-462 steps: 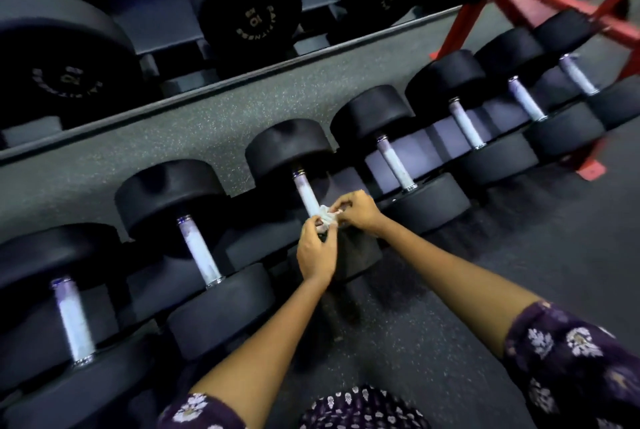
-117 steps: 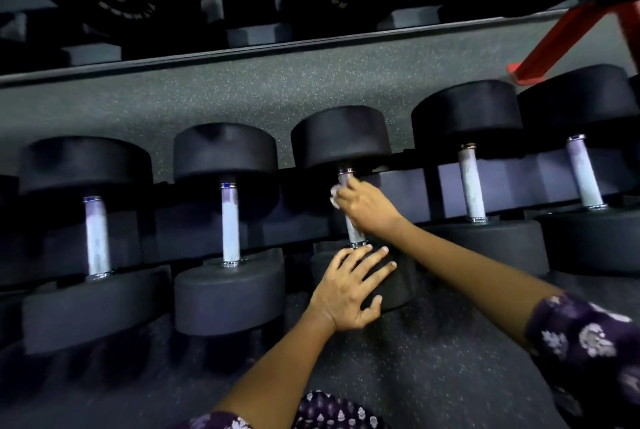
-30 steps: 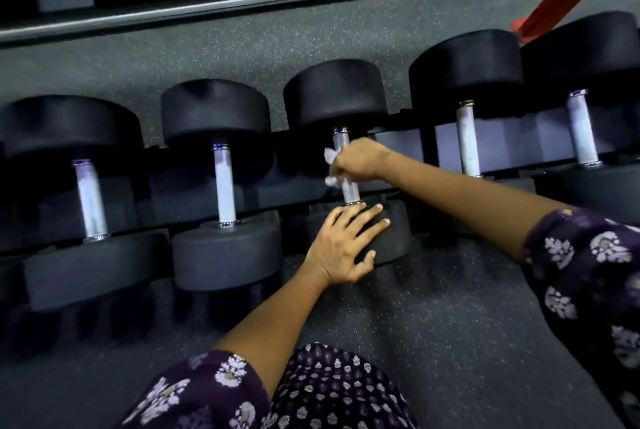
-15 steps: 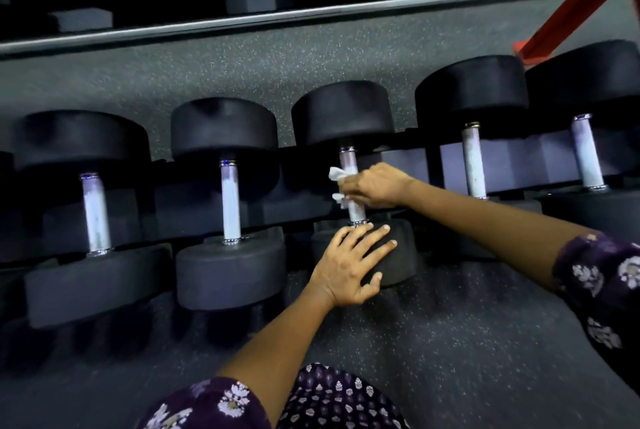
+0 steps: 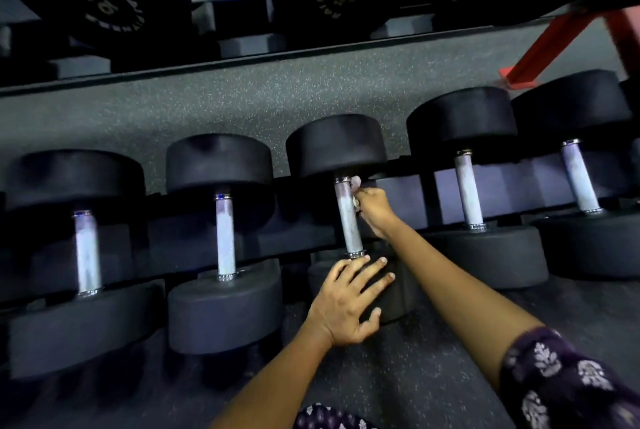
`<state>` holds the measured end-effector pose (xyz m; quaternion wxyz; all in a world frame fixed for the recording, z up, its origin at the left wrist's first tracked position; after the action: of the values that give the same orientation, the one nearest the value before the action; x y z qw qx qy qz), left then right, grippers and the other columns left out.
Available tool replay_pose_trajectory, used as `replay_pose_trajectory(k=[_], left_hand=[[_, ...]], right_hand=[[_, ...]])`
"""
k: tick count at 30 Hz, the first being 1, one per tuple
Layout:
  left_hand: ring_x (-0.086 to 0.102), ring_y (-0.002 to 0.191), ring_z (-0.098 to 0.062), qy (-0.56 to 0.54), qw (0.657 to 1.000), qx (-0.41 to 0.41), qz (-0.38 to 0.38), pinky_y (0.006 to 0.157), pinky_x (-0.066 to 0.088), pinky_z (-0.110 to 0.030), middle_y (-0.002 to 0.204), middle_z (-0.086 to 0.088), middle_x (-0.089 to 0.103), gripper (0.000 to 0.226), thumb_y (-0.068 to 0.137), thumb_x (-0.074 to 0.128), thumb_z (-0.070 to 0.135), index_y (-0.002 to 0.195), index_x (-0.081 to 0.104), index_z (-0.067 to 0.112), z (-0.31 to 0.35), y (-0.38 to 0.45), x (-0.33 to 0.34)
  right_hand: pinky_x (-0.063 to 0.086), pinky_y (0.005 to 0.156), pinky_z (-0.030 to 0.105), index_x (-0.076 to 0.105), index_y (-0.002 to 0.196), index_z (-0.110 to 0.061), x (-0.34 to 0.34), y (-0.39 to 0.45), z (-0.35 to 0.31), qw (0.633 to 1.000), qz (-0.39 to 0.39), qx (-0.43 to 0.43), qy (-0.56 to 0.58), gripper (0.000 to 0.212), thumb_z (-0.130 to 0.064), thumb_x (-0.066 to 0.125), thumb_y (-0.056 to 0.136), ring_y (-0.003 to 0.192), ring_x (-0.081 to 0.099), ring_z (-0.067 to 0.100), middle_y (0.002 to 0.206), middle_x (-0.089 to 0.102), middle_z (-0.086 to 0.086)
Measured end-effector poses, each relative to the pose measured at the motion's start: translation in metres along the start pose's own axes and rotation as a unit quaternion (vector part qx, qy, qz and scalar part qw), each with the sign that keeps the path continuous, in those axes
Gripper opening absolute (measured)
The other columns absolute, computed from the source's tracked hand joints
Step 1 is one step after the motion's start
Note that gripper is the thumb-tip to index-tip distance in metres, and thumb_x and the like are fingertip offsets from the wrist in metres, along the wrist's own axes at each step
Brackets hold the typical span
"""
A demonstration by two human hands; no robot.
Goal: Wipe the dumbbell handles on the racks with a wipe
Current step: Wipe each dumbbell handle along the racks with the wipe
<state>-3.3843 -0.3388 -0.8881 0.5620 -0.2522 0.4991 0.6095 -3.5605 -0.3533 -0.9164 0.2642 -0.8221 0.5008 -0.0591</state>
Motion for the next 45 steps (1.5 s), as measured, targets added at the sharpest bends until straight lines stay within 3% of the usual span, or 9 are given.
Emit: replay_pose_trajectory(k=[3,6,11,22,26,29,35,42,45], left_hand=[[0.045,0.128,-0.027,0.005,1.000,0.002,0.008,0.102,0.033,-0.040,0.143,-0.006,0.049,0.053,0.086,0.043,0.038,0.135,0.049,0.019,-0.002,0.001,-0.001],[0.045,0.128,-0.026,0.011,1.000,0.005,0.020,0.103,0.032,-0.040,0.145,-0.005,0.046,0.053,0.086,0.043,0.038,0.135,0.049,0.019,-0.001,0.000,0.000],[0.045,0.129,-0.025,0.005,1.000,0.003,0.014,0.104,0.031,-0.039,0.147,-0.003,0.040,0.053,0.086,0.042,0.039,0.135,0.049,0.020,-0.001,0.001,-0.001],[0.048,0.126,-0.027,0.008,1.000,-0.002,0.008,0.101,0.035,-0.041,0.144,-0.007,0.048,0.053,0.086,0.043,0.037,0.135,0.049,0.019,-0.001,0.003,-0.005],[0.048,0.124,-0.028,0.011,1.000,-0.002,-0.002,0.101,0.034,-0.041,0.142,-0.009,0.051,0.054,0.085,0.044,0.037,0.135,0.049,0.019,-0.001,0.002,-0.003],[0.048,0.123,-0.029,0.010,1.000,-0.001,-0.002,0.101,0.034,-0.041,0.141,-0.009,0.051,0.054,0.084,0.044,0.037,0.135,0.049,0.018,0.000,0.002,-0.003],[0.048,0.125,-0.028,0.013,1.000,-0.003,-0.007,0.101,0.034,-0.041,0.141,-0.009,0.051,0.053,0.086,0.043,0.037,0.135,0.049,0.018,0.000,0.003,-0.004],[0.048,0.122,-0.028,0.016,1.000,0.001,0.000,0.100,0.035,-0.042,0.140,-0.010,0.053,0.053,0.085,0.043,0.038,0.134,0.049,0.018,0.000,0.003,-0.004],[0.048,0.123,-0.028,0.018,1.000,0.003,0.007,0.101,0.034,-0.041,0.140,-0.010,0.053,0.053,0.085,0.043,0.037,0.134,0.049,0.017,0.001,0.004,-0.005]], right_hand=[[0.049,0.071,0.027,0.061,0.090,0.000,0.012,0.019,0.005,0.979,-0.085,0.092,0.159,0.028,-0.005,0.034,0.097,0.067,0.065,0.021,0.069,0.069,0.010],[0.048,0.068,0.024,0.060,0.088,-0.009,0.004,0.022,0.011,0.967,-0.132,0.128,0.173,0.025,-0.005,0.035,0.095,0.071,0.064,0.019,0.090,0.072,0.011],[0.047,0.054,0.013,0.053,0.075,-0.014,-0.004,0.031,0.007,0.940,-0.110,0.141,0.292,0.036,0.008,0.029,0.090,0.050,0.059,0.002,0.057,0.060,-0.006],[0.052,0.051,0.020,0.049,0.073,-0.009,0.014,0.030,-0.002,0.938,-0.108,0.115,0.308,0.032,0.006,0.032,0.096,0.049,0.063,0.010,0.070,0.060,0.008],[0.057,0.056,0.027,0.056,0.098,0.004,0.020,0.014,0.023,0.949,-0.178,0.181,0.188,0.030,-0.004,0.027,0.098,0.065,0.066,0.022,0.090,0.068,0.024],[0.054,0.058,0.022,0.056,0.092,0.000,0.002,-0.008,0.046,0.932,-0.260,0.240,0.078,0.033,-0.007,0.024,0.098,0.057,0.067,0.014,0.067,0.070,0.009],[0.057,0.059,0.024,0.045,0.120,0.015,0.016,0.009,-0.005,0.906,-0.235,0.192,0.295,0.040,0.007,0.018,0.091,0.069,0.071,0.021,0.080,0.071,0.018],[0.054,0.061,0.024,0.052,0.088,0.000,-0.002,-0.016,0.051,0.931,-0.247,0.254,0.086,0.029,0.004,0.023,0.091,0.053,0.065,0.013,0.063,0.068,0.009],[0.052,0.075,0.025,0.056,0.093,0.003,0.005,-0.002,0.017,0.930,-0.235,0.203,0.196,0.034,0.008,0.023,0.092,0.064,0.069,0.016,0.075,0.070,0.011]])
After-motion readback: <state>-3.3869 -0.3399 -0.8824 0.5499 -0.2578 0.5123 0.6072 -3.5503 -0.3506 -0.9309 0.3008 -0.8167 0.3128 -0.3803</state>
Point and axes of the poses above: each hand's wrist, its own y-axis towards the middle knuckle, its own x-axis out of the palm, z = x × y, the point moved 6 cm from there along y, towards the middle knuckle
